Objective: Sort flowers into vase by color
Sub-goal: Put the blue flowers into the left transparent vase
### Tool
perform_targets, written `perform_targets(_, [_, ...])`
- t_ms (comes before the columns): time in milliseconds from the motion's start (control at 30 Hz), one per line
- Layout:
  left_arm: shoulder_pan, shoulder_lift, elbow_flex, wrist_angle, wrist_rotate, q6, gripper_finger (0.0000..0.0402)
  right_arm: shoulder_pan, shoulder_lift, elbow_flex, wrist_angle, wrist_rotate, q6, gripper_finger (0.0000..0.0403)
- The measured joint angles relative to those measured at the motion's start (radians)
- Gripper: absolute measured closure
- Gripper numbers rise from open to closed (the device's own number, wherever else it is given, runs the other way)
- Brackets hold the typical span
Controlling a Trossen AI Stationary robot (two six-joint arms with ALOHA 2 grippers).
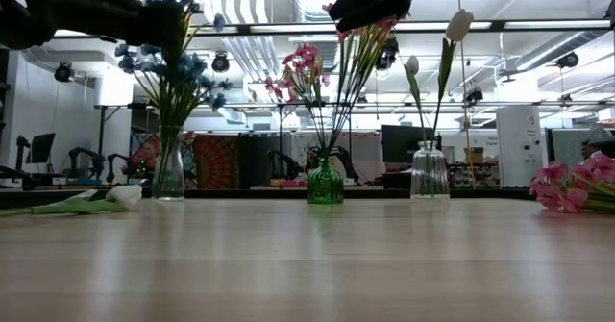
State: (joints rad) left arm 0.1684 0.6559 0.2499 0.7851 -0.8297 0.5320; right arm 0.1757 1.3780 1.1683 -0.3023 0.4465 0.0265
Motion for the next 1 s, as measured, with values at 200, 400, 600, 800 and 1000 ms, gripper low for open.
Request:
perform_targets(200, [0.000,0.000,0.000,0.000,-0.001,-0.017,0.0389,0.000,0.000,0.000,0.000,0.000,0.000,0.0110])
perform_targets(400, [0.000,0.004,0.000,-0.001,-0.014,-0.022,0.0355,0.000,0.000,0.000,0.000,0.000,0.000,0.0110])
perform_targets(600, [0.000,0.004,0.000,-0.001,-0.045,-0.024,0.0292,0.000,0.000,0.000,-0.001,0.000,0.000,0.0110])
perform_targets(800, [0.000,0.003,0.000,-0.001,-0.062,-0.079,0.0221,0.000,0.000,0.000,-0.002,0.000,0.000,0.0110])
perform_targets(1000, [-0.002,0.003,0.002,-0.011,-0.183,-0.089,0.0158,0.000,0.000,0.000,-0.003,0.000,0.000,0.0110])
